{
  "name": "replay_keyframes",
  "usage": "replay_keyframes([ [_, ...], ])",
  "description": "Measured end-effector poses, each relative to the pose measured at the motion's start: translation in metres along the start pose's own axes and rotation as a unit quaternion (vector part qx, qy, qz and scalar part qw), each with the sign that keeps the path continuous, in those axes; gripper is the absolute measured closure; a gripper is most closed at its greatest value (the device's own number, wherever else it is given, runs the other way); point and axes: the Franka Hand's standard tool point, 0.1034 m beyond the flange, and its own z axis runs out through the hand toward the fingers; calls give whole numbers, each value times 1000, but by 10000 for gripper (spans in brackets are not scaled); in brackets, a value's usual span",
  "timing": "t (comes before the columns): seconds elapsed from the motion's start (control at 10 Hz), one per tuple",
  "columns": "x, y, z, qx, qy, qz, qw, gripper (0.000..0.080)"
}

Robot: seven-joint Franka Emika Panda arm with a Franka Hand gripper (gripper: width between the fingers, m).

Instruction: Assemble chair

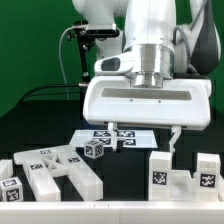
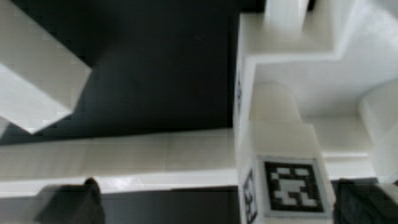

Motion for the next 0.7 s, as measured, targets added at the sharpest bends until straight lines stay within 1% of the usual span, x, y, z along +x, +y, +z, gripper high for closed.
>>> replay_keyframes([
  [0.1,-11,-5,8,1,-9,-3,1000,151],
  [0.2,-16,-8,15,1,-5,-7,1000,151],
  [0.3,-23,-13,23,6,-40,-6,999,151],
  [0.4,-15,-14,27,7,-34,-4,999,151],
  [0.6,-23,-14,38,3,-35,-8,999,151],
  [0.7,-24,-14,42,2,-35,-10,999,151],
])
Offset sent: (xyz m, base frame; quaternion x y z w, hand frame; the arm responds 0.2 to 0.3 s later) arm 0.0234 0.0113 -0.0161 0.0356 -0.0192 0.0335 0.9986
